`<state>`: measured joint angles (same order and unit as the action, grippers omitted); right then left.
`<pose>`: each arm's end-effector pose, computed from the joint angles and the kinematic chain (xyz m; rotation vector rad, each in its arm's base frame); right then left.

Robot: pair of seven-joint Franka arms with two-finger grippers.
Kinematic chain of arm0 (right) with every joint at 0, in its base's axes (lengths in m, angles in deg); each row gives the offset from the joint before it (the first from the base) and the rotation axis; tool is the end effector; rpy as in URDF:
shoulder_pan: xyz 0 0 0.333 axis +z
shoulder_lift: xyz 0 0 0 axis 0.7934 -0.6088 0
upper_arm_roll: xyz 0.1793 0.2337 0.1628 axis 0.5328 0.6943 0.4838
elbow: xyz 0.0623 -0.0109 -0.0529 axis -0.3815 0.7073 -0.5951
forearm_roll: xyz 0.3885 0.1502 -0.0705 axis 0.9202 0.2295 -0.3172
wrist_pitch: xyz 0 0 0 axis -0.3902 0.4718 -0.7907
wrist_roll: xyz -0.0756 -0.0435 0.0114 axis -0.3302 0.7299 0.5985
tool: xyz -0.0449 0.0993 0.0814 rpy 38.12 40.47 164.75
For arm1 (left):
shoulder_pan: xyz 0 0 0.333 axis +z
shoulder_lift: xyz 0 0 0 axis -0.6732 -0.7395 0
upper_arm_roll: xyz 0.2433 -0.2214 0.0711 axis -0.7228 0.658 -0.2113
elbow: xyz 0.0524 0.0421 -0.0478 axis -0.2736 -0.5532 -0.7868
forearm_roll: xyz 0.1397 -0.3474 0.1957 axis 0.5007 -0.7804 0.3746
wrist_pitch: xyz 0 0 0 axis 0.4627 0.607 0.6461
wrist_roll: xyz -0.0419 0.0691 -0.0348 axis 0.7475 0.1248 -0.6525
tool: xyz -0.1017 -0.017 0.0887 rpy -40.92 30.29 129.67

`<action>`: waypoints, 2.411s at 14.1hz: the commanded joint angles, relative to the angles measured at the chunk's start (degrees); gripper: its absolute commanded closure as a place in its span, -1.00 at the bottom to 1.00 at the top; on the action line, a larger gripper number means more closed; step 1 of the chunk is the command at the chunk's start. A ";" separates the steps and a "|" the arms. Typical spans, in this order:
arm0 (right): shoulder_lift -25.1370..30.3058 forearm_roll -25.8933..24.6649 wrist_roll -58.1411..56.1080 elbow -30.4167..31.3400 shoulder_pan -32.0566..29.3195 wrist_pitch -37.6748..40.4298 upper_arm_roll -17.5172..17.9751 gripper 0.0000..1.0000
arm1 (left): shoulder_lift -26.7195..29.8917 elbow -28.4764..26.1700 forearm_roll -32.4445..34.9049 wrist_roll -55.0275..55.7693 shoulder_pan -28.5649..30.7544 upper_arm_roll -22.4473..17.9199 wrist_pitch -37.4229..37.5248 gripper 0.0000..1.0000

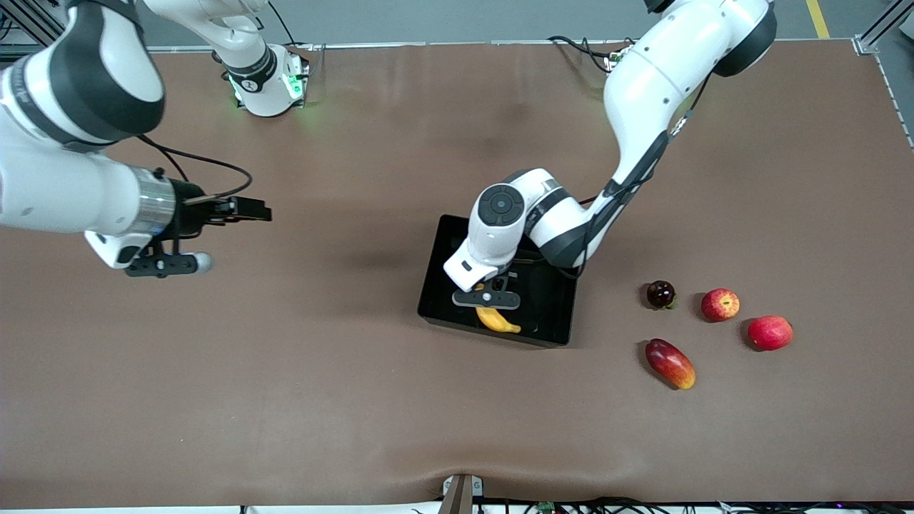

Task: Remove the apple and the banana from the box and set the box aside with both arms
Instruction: 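Carry the banana beside the mango while the right gripper reaches the box, then lower the banana with the left gripper while the right gripper grips the box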

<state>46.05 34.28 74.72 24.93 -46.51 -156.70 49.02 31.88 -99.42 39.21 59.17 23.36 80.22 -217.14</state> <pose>0.6198 0.1683 0.4987 -2.8461 0.0011 0.4455 0.6031 -0.4899 0.2290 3.0781 -0.0937 0.1567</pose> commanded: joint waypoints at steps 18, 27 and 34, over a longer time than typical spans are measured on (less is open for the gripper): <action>-18.11 -6.98 32.75 6.31 26.34 -36.87 -0.65 -1.00 | 9.12 -1.95 -5.48 -42.86 33.97 -0.51 7.91 1.00; -24.09 -9.27 39.97 3.76 28.02 -42.14 -0.56 1.00 | -3.72 4.20 0.34 -47.98 37.50 -2.88 -1.06 1.00; -23.75 -8.84 39.37 1.65 26.27 -41.09 -0.12 1.00 | -7.16 4.38 -0.10 -47.54 36.53 -4.29 -2.74 1.00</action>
<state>22.65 25.45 113.40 28.56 -19.08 -199.21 48.43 25.71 -96.74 38.46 11.33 60.73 76.41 -219.79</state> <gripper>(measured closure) 0.943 0.639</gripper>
